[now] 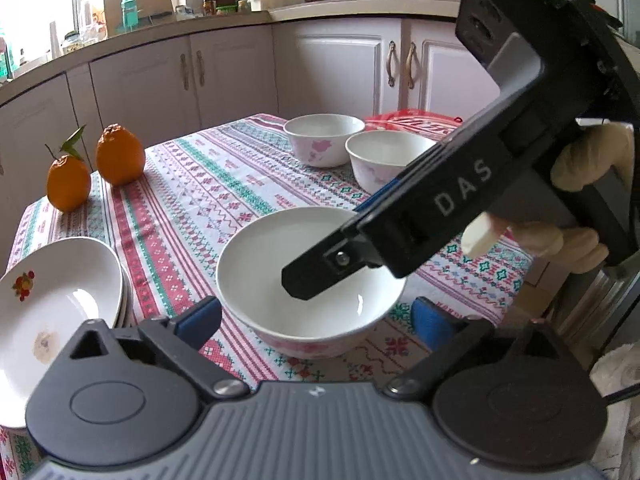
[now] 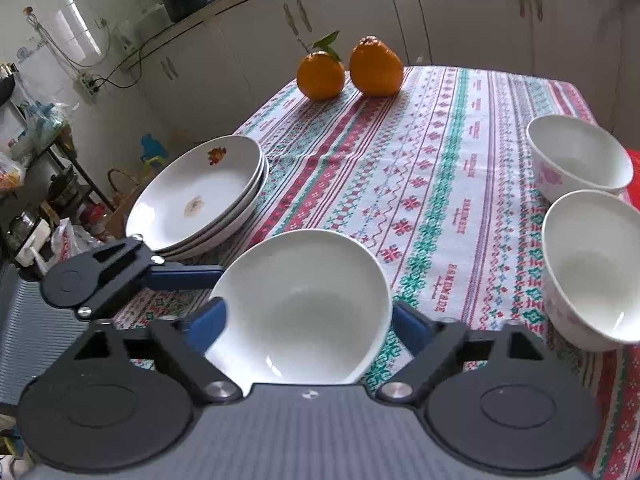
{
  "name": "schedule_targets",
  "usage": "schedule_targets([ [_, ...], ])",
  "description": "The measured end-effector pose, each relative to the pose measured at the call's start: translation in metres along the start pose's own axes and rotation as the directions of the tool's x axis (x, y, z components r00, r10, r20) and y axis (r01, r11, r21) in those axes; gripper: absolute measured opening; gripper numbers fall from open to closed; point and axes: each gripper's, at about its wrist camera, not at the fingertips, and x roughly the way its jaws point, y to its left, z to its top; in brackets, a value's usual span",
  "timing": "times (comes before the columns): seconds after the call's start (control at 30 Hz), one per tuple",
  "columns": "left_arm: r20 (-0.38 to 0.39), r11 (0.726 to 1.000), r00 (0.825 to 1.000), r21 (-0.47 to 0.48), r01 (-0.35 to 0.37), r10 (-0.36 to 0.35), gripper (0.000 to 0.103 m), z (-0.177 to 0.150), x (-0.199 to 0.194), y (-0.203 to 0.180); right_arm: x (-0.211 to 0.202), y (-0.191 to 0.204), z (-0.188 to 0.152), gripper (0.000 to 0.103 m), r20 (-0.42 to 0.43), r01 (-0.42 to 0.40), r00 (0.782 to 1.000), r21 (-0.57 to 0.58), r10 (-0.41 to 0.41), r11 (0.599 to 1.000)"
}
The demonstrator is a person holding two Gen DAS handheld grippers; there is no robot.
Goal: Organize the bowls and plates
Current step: 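Carry the held bowl with both grippers toward another white bowl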
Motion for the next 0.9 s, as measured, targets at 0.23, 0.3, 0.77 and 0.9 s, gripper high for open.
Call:
schedule_targets([
  [0.23,-0.027,1.000,1.000,-0.016,0.013,-0.013,0.101,-0.002,-0.012,0.002,-0.021,-0.001,-0.003,0.103,0.048,0.019,0.999,-0.024,-0.017,1.000],
  [0.3,-0.015,1.000,1.000,-0.016,0.004,-0.004,0.101,0.003,-0.020,0.001,-0.031,-0.004,-0.004,0.103,0.071,0.030,0.997,-0.023,-0.029,0.999],
  [0.77,0.085,0.993,0.990,0.026,0.113,-0.115,0.102,0.063,0.005,-0.052,-0.108,-0.068,-0.005,0.103,0.211,0.243,0.948,0.007,-0.239,0.970],
  [0.9,0.094,0.992,0.989,-0.028,0.122,-0.118,0.102,0.072,0.031,-0.065,-0.116,-0.089,-0.003,0.103,0.225,0.278,0.936,0.010,-0.273,0.961],
])
